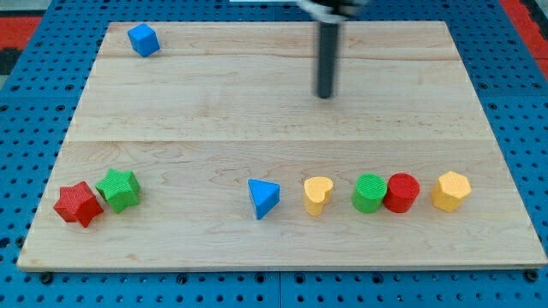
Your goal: Move the yellow hexagon parallel to the blue cube
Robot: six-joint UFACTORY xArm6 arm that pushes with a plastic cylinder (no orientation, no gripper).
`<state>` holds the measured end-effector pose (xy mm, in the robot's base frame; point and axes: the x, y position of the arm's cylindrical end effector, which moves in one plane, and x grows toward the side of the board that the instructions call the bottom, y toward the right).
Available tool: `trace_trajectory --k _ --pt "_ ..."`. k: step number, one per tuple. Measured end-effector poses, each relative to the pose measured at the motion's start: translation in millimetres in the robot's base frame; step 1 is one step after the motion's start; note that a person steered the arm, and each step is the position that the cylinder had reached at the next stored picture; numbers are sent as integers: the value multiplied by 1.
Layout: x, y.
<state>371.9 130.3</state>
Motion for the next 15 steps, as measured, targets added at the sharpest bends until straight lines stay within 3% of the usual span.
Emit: trace_trajectory --k 1,2,3,5,7,9,11,13,14,15 --pt "69 117" --pt "185 166" --pt "197 87" --pt "98 53" --pt "57 44" --pt "14 -63" --pt "16 -59" --pt "57 -2" --pt "19 41" --pt "-24 46"
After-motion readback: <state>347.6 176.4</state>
